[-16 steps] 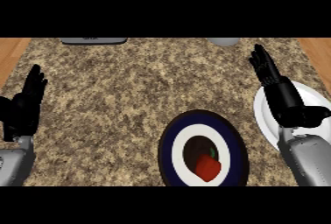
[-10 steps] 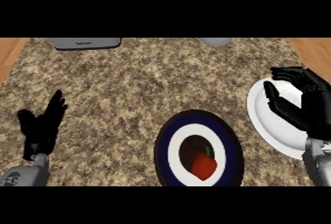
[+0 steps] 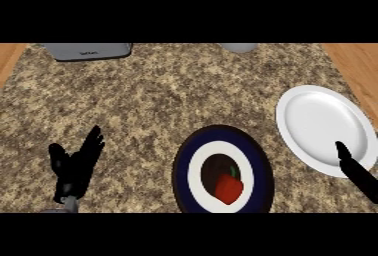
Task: Pick the bell pepper from the plate and place it in the plate
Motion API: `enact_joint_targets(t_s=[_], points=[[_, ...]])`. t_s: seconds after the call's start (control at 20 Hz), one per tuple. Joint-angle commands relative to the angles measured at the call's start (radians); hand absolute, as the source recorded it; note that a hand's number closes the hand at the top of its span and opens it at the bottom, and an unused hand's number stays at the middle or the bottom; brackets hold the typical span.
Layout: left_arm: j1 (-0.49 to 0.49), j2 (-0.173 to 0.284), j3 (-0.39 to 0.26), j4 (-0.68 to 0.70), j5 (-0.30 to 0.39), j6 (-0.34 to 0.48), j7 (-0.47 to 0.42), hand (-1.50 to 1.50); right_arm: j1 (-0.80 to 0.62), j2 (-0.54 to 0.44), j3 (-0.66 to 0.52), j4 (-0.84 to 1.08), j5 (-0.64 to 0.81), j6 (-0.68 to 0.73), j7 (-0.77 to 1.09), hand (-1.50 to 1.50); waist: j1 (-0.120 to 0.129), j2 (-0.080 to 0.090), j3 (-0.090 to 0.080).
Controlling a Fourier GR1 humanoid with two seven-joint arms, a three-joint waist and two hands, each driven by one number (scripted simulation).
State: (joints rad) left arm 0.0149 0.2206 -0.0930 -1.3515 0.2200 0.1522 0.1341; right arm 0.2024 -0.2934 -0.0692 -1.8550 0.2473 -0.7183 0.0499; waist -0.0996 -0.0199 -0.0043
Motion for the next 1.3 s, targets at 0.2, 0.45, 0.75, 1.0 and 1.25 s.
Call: enact_joint_targets(t_s=[0.2, 0.45, 0.75, 1.0, 1.25], points=[[0.008, -0.024, -0.061, -0.083, -0.010, -0.018, 0.057, 0.00, 0.473, 0.132, 0.215, -0.358, 0.307, -0.086, 0.075, -1.50, 0.073, 0.017, 0.001], [0.013, -0.037, -0.074, -0.060, -0.023, -0.022, 0.027, 0.00, 0.632, 0.026, 0.303, -0.410, 0.441, 0.135, 0.265, -1.50, 0.091, 0.027, -0.003], [-0.010, 0.000, -0.057, -0.080, -0.007, -0.058, 0.067, 0.00, 0.619, 0.052, 0.420, -0.556, 0.709, 0.350, 0.580, -1.50, 0.116, 0.029, -0.001], [-0.009, -0.039, -0.074, -0.052, -0.021, -0.045, 0.049, 0.00, 0.419, 0.171, 0.544, -0.470, 0.920, 0.485, 0.811, -1.50, 0.127, 0.031, 0.000], [-0.010, -0.026, -0.045, -0.077, -0.012, -0.046, 0.082, 0.00, 0.185, 0.289, 0.618, -0.337, 1.065, 0.627, 0.992, -1.50, 0.114, 0.023, 0.003]])
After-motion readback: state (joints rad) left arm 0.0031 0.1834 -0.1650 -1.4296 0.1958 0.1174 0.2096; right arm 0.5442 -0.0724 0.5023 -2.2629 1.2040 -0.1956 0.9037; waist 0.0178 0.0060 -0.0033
